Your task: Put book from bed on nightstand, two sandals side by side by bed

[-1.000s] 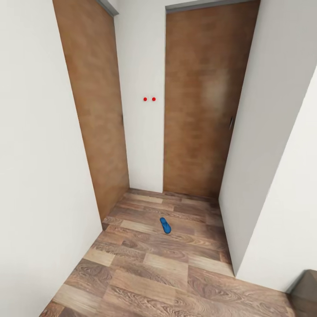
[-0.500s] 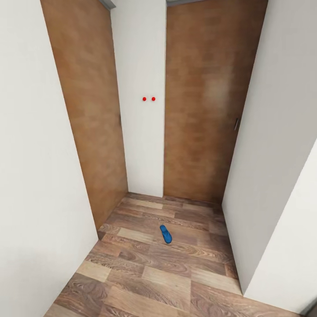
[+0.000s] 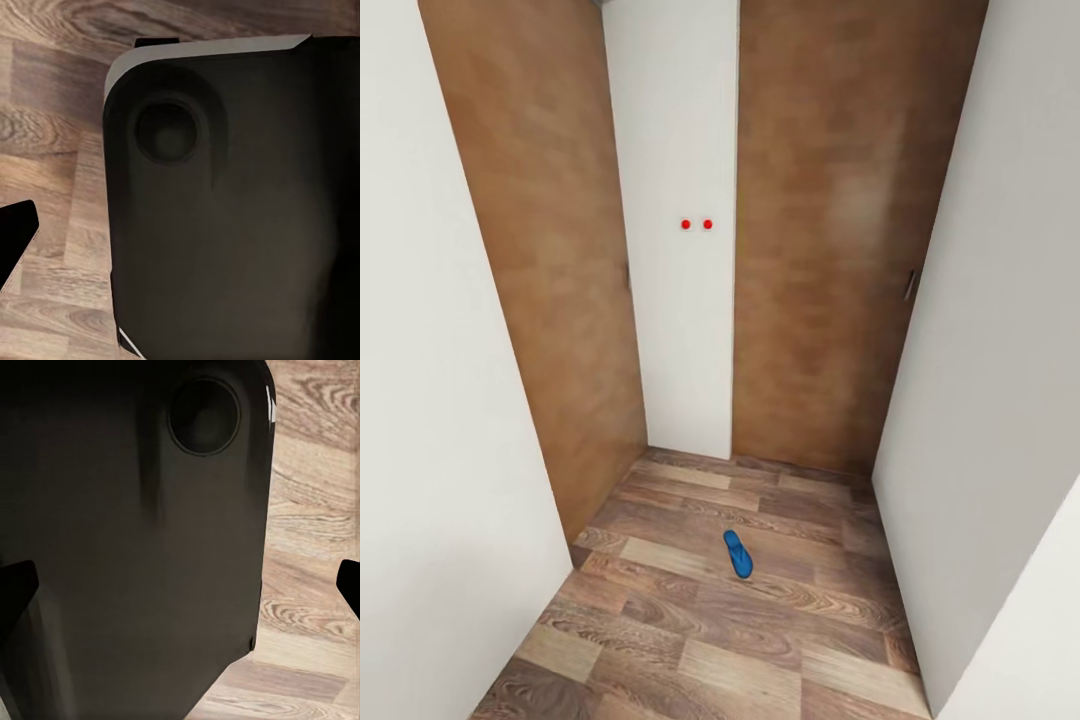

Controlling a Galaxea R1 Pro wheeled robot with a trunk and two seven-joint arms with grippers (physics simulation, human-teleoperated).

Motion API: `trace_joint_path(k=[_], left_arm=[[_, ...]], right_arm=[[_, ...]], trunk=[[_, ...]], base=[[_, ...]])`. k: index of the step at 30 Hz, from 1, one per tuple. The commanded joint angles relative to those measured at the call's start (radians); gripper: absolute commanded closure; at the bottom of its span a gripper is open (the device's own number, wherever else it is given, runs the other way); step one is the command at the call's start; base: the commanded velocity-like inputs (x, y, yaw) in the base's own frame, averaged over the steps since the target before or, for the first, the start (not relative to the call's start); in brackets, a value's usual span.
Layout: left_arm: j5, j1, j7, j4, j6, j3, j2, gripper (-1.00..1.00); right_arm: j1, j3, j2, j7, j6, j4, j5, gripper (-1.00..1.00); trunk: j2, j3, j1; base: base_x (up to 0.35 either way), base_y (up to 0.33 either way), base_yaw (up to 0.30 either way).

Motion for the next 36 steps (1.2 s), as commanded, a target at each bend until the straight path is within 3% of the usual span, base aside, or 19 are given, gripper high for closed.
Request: trace_joint_path(k=[1, 15, 19, 24, 25, 32, 36], left_arm=[[-0.001, 0.0, 0.0, 0.0, -0.002, 0.0, 0.0, -1.0], [-0.001, 0.0, 0.0, -0.005, -0.02, 0.001, 0.0, -1.0], [-0.001, 0.0, 0.0, -0.051, -0.051, 0.001, 0.001, -1.0], [0.0, 0.0, 0.001, -0.175, -0.065, 0.002, 0.003, -1.0], [0.001, 0.0, 0.001, -0.263, -0.066, 0.002, 0.002, -1.0], [0.005, -0.002, 0.001, -0.42, -0.072, 0.002, -0.002, -1.0], [0.007, -0.005, 0.001, -0.535, -0.118, 0.002, -0.004, -1.0]], right_arm=[[0.0, -0.001, 0.0, 0.001, 0.0, 0.0, -0.001, -1.0], [0.0, -0.002, 0.0, 0.001, -0.001, 0.0, 0.0, -1.0], [0.0, -0.003, -0.001, 0.001, -0.002, -0.001, 0.002, -1.0], [0.0, -0.004, -0.003, 0.001, -0.015, -0.024, 0.003, -1.0], [0.0, -0.004, -0.003, 0.001, -0.032, -0.08, 0.004, -1.0], [-0.001, -0.004, -0.006, 0.0, -0.046, -0.244, 0.004, -1.0], [-0.005, -0.004, -0.01, -0.006, -0.048, -0.382, 0.005, -1.0]], trunk=[[0.0, -0.001, 0.001], [0.0, -0.001, 0.001], [0.0, -0.001, 0.001], [0.0, -0.001, 0.001], [0.0, -0.001, 0.001], [0.0, -0.001, 0.001], [0.0, -0.001, 0.001]], base=[[0.311, 0.0, 0.0], [0.28, 0.0, 0.0], [0.21, 0.0, 0.0], [0.207, 0.0, 0.0], [0.222, 0.0, 0.0], [0.24, 0.0, 0.0], [0.11, 0.0, 0.0]])
